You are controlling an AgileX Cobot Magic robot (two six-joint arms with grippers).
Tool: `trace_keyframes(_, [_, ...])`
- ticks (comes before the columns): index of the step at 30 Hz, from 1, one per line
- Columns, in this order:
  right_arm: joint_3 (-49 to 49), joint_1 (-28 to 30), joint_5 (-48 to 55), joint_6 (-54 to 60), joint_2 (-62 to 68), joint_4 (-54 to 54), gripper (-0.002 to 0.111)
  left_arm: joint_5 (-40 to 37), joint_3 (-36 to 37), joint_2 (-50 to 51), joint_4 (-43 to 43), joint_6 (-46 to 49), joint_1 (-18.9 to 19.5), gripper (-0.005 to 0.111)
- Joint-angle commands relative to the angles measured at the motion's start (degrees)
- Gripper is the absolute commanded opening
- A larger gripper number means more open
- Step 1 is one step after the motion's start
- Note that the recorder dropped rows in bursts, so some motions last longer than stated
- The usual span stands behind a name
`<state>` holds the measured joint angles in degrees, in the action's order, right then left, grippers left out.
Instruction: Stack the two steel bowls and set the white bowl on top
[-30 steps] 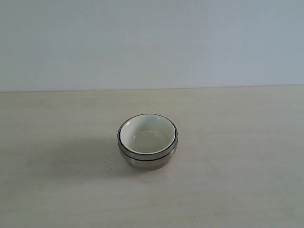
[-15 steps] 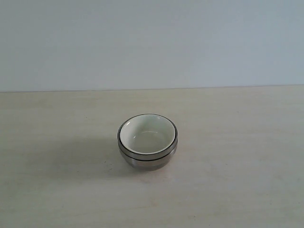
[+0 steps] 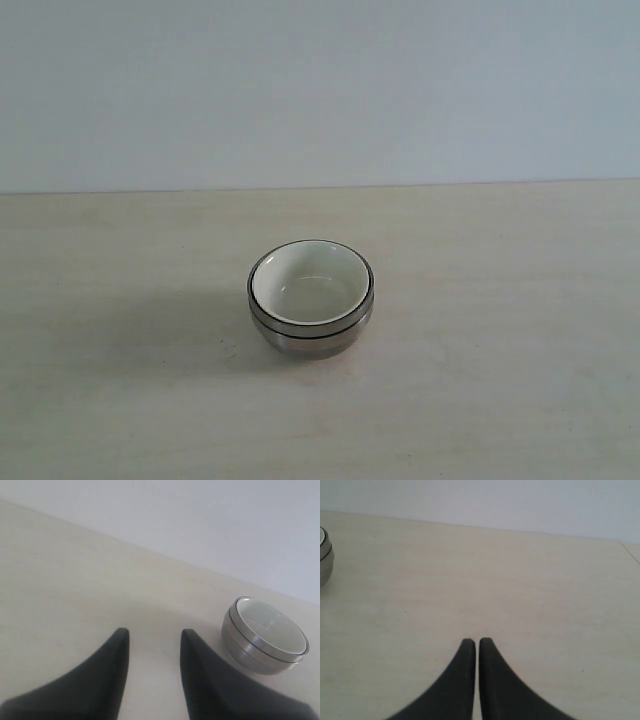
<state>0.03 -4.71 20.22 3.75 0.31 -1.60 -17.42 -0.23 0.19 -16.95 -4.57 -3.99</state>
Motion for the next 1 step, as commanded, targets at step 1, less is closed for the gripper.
trace_keyframes(1, [0.0, 0.2, -0.4, -0.2, -0.3, -0.5, 0.0, 0.6, 0.2, -0.2, 0.0, 0.1, 0.2, 0.032])
